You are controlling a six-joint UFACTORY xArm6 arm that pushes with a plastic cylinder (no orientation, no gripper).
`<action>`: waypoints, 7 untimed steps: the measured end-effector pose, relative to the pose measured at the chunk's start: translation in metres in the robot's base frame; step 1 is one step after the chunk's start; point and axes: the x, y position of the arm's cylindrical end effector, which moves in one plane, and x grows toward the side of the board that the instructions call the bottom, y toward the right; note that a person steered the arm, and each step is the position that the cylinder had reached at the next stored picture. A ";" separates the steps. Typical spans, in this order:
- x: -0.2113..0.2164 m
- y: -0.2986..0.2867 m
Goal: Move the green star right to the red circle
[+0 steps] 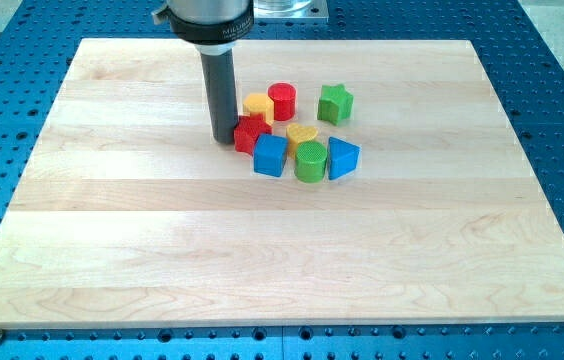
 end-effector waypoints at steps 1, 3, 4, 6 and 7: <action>-0.005 0.000; -0.044 -0.005; -0.040 0.027; -0.050 0.032; -0.072 0.032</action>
